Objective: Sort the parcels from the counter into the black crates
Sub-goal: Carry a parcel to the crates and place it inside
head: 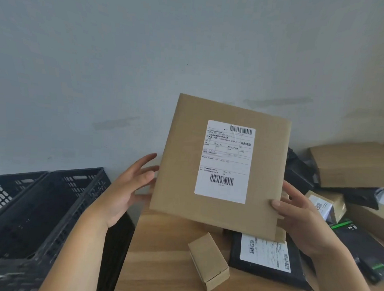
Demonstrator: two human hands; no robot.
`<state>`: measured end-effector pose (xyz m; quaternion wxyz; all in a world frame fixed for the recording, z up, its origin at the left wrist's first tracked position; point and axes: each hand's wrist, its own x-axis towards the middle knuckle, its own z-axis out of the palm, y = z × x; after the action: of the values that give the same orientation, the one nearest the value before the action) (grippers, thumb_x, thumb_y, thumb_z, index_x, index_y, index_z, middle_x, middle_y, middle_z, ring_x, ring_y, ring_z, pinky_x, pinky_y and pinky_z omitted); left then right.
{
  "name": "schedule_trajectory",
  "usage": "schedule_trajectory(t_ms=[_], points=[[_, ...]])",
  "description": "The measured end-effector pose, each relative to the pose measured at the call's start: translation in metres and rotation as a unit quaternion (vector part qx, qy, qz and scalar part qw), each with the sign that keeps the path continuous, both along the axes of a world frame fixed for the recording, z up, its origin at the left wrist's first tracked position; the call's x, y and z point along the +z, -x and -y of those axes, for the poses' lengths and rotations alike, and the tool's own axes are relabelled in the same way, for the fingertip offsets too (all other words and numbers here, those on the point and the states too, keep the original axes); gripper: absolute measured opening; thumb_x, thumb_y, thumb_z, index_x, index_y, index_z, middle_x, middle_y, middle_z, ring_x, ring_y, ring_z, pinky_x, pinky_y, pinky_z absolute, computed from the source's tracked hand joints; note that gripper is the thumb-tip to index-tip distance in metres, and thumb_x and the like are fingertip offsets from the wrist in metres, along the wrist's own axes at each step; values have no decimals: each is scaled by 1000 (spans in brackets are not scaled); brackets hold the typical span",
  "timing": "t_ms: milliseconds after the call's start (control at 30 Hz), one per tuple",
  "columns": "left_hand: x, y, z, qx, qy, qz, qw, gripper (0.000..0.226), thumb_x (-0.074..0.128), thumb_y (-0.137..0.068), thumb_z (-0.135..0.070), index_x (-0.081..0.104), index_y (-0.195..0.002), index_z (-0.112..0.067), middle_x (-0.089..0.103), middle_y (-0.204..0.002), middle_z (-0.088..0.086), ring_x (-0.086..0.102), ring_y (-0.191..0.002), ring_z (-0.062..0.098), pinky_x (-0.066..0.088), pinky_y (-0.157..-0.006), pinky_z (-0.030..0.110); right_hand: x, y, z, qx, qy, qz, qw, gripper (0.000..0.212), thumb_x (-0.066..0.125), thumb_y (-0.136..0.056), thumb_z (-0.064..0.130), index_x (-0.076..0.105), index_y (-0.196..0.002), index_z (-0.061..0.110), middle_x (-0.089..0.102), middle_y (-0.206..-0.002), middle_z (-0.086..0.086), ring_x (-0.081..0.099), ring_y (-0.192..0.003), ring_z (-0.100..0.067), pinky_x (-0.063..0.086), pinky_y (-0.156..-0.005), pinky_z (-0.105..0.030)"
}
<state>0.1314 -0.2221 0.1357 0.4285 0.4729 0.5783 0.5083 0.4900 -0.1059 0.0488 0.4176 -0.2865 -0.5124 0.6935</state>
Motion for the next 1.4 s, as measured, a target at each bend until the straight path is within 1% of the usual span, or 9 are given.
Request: schedule_trajectory(t_ms=[133, 400, 500, 633, 900, 967, 1167, 1333, 1400], points=[[-16, 0, 11, -15, 15, 17, 1000, 105, 93, -55, -62, 48, -147, -41, 68, -136, 4, 64, -126, 29, 51, -100, 61, -5, -2, 4, 20, -3, 19, 1000, 69, 68, -77, 14, 56, -143, 28, 73, -127, -13, 72, -112, -35, 64, -79, -44], [-43, -2, 32, -6, 33, 41, 999, 101, 99, -47, -55, 58, -138, -45, 67, -137, 4, 69, -119, 28, 62, -85, 43, -14, -1, 13, 30, 17, 51, 998, 66, 69, -77, 22, 56, -140, 33, 75, -123, -7, 72, -111, -31, 61, -83, -48], [-53, -2, 39, -5, 32, 37, 999, 104, 98, -52, -52, 53, -145, -41, 64, -140, 4, 67, -121, 28, 59, -92, 48, -13, 2, 18, 35, 13, 62, 997, 71, 78, -71, 32, 55, -139, 37, 75, -122, 0, 72, -112, -26, 64, -79, -41], [-63, 1, 49, -6, 23, 30, 999, 90, 89, -65, -37, 51, -146, -42, 62, -142, 3, 66, -122, 28, 58, -96, 51, -14, 2, 24, 35, 9, 58, 998, 72, 71, -77, 21, 52, -145, 36, 72, -129, -4, 70, -116, -28, 56, -92, -53], [-70, 21, 80, 4, 0, 55, 998, 103, 94, -61, -39, 43, -151, -41, 62, -142, 4, 64, -125, 29, 55, -100, 55, 0, 25, 38, 51, -12, 82, 995, 77, 77, -74, 25, 51, -145, 41, 69, -134, 1, 68, -120, -26, 56, -97, -56], [-74, 30, 97, 13, -3, 62, 998, 94, 85, -68, -32, 43, -151, -41, 61, -143, 3, 64, -126, 28, 54, -101, 55, 1, 40, 43, 64, -10, 89, 994, 81, 79, -71, 29, 51, -146, 42, 68, -134, 2, 67, -120, -25, 55, -98, -56], [-93, 61, 178, 73, 15, 78, 994, 87, 79, -75, -33, 40, -152, -42, 63, -141, 4, 63, -128, 27, 54, -100, 52, -9, 107, 76, 148, 22, 109, 983, 74, 68, -78, 10, 55, -144, 40, 69, -134, 0, 67, -120, -30, 52, -99, -55], [-106, 89, 266, 161, 38, 111, 980, 96, 87, -66, -38, 42, -150, -43, 66, -137, 0, 66, -123, 29, 57, -94, 47, -14, 177, 123, 219, 42, 149, 963, 69, 63, -74, 20, 59, -137, 48, 69, -133, 4, 68, -117, -27, 51, -96, -49], [-110, 100, 300, 193, 40, 117, 973, 86, 81, -74, -29, 44, -149, -44, 67, -137, 1, 66, -122, 31, 57, -92, 48, -19, 201, 145, 241, 47, 162, 956, 71, 64, -74, 21, 56, -139, 48, 68, -134, 3, 67, -117, -29, 51, -93, -46]])
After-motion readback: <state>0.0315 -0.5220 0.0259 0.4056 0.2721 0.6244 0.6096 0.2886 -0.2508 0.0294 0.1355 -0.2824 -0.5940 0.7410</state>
